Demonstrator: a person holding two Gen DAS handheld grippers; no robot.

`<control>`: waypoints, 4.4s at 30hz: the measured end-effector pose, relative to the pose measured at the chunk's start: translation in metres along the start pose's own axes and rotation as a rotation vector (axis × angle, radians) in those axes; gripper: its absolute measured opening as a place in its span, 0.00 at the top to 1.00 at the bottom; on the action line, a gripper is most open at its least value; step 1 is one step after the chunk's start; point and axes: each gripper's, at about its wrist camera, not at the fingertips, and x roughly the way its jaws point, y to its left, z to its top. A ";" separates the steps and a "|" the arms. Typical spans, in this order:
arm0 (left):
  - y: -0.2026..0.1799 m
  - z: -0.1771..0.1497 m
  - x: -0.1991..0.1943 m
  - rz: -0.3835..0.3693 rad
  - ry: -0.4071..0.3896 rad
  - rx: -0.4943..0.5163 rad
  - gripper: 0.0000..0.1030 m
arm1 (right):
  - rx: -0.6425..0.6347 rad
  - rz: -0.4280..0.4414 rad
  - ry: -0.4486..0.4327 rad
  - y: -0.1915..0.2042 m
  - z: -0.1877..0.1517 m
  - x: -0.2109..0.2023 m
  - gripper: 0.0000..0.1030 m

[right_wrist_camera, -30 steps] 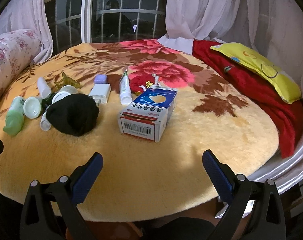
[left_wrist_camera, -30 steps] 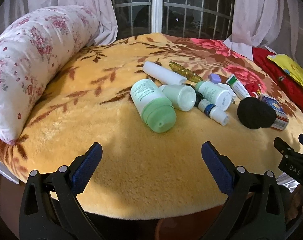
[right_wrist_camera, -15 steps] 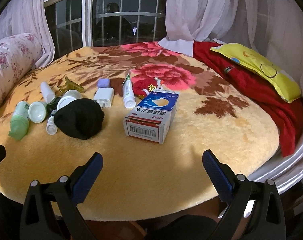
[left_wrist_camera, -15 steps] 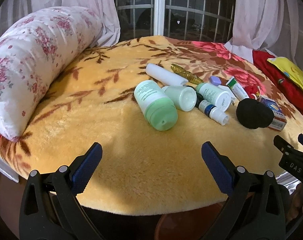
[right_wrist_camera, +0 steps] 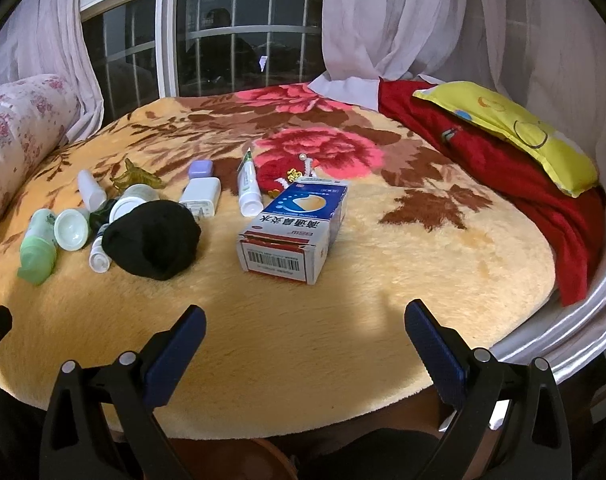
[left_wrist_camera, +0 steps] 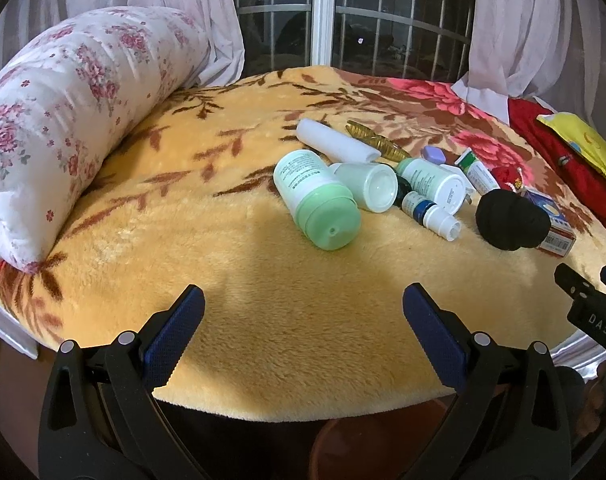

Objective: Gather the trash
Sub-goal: 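Move the right tool toward the blue-and-white medicine box, then grasp the blue-and-white medicine box with the right tool, then grasp the green-capped lotion tube with the left tool while the right tool holds the box, then lower both tools over the orange bin and open them to drop items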

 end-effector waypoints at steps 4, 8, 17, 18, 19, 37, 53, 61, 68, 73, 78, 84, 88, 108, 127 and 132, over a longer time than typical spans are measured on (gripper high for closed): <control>-0.004 0.005 0.008 0.002 0.021 -0.004 0.06 | -0.012 0.005 0.008 0.002 0.002 0.007 0.05; -0.005 0.011 0.011 0.001 0.034 -0.013 0.06 | -0.006 0.020 0.035 0.000 0.009 0.015 0.05; -0.009 0.029 0.027 -0.004 0.051 -0.002 0.06 | 0.021 0.022 0.067 -0.007 0.038 0.025 0.05; -0.009 0.031 0.031 -0.008 0.056 -0.002 0.06 | 0.026 0.027 0.072 -0.007 0.042 0.026 0.05; -0.008 0.032 0.033 -0.011 0.058 -0.002 0.06 | 0.029 0.031 0.078 -0.007 0.046 0.027 0.05; 0.032 0.024 0.039 -0.031 0.026 -0.042 0.06 | 0.081 0.028 0.593 -0.004 0.103 0.129 0.07; 0.025 0.017 0.013 -0.079 -0.021 -0.005 0.06 | -0.006 0.100 0.419 -0.013 0.076 0.097 0.49; -0.010 0.002 -0.010 -0.114 -0.123 0.070 0.06 | 0.056 0.166 0.077 -0.047 0.057 0.023 0.49; 0.001 0.049 0.040 -0.016 0.018 -0.042 0.06 | 0.058 0.262 0.019 -0.049 0.036 0.011 0.49; -0.008 0.067 0.068 0.050 0.085 -0.022 0.06 | 0.076 0.299 0.022 -0.052 0.023 0.009 0.48; -0.007 0.073 0.094 0.115 0.180 -0.037 0.05 | 0.117 0.330 0.037 -0.060 0.017 0.012 0.48; 0.010 0.079 0.119 0.131 0.256 -0.131 0.05 | 0.116 0.340 0.049 -0.061 0.014 0.014 0.48; 0.012 0.083 0.128 0.150 0.254 -0.149 0.12 | 0.119 0.348 0.061 -0.060 0.012 0.017 0.48; 0.043 0.074 0.099 -0.069 0.058 -0.103 0.55 | 0.055 0.343 0.071 -0.038 0.010 0.020 0.48; 0.010 0.024 -0.010 -0.142 -0.144 0.052 0.55 | -0.037 0.422 -0.011 0.006 0.002 -0.027 0.48; 0.005 0.005 -0.040 -0.178 -0.164 0.067 0.55 | -0.057 0.432 -0.050 0.005 -0.005 -0.054 0.48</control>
